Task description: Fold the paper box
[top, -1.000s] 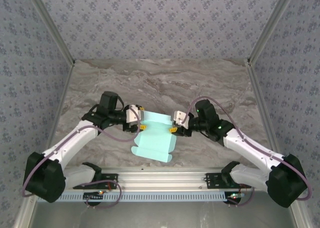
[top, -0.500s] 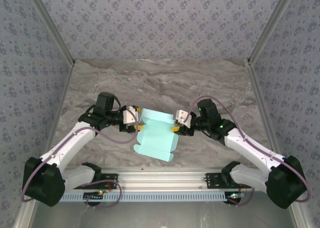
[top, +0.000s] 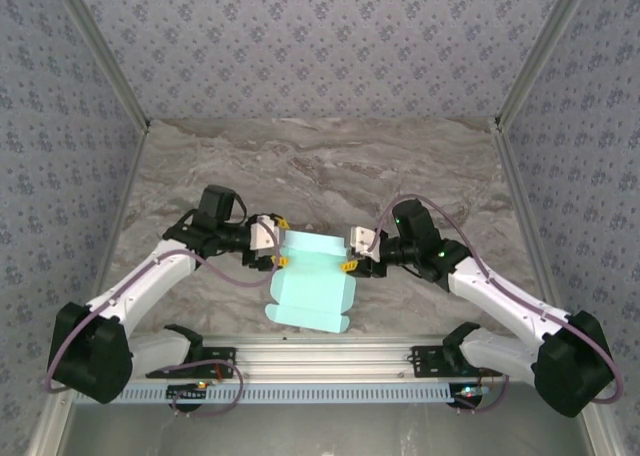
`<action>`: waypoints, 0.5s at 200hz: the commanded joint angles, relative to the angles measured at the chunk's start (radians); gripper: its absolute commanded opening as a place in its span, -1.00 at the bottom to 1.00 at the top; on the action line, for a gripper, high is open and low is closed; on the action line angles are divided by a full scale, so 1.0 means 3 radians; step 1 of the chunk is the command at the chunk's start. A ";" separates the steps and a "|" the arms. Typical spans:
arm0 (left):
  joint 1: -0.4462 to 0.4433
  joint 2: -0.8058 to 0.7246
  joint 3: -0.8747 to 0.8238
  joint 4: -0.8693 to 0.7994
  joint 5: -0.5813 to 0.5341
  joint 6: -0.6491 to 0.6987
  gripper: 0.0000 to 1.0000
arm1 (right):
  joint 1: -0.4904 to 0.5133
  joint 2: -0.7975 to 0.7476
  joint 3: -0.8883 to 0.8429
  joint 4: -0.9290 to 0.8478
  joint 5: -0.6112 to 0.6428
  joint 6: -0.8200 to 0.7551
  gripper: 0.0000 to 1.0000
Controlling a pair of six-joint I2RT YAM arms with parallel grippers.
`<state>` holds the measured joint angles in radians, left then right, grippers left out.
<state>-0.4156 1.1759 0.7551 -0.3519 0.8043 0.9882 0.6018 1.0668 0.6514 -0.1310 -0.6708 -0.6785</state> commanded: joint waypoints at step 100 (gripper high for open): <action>-0.0028 0.0101 0.0152 -0.0025 0.0268 0.0040 -0.05 | 0.0038 0.0054 0.0094 -0.0004 -0.0072 -0.0075 -0.88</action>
<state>-0.4210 1.1934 0.7601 -0.3790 0.8310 1.0016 0.6044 1.0668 0.6518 -0.1307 -0.6888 -0.6899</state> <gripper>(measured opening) 0.487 0.417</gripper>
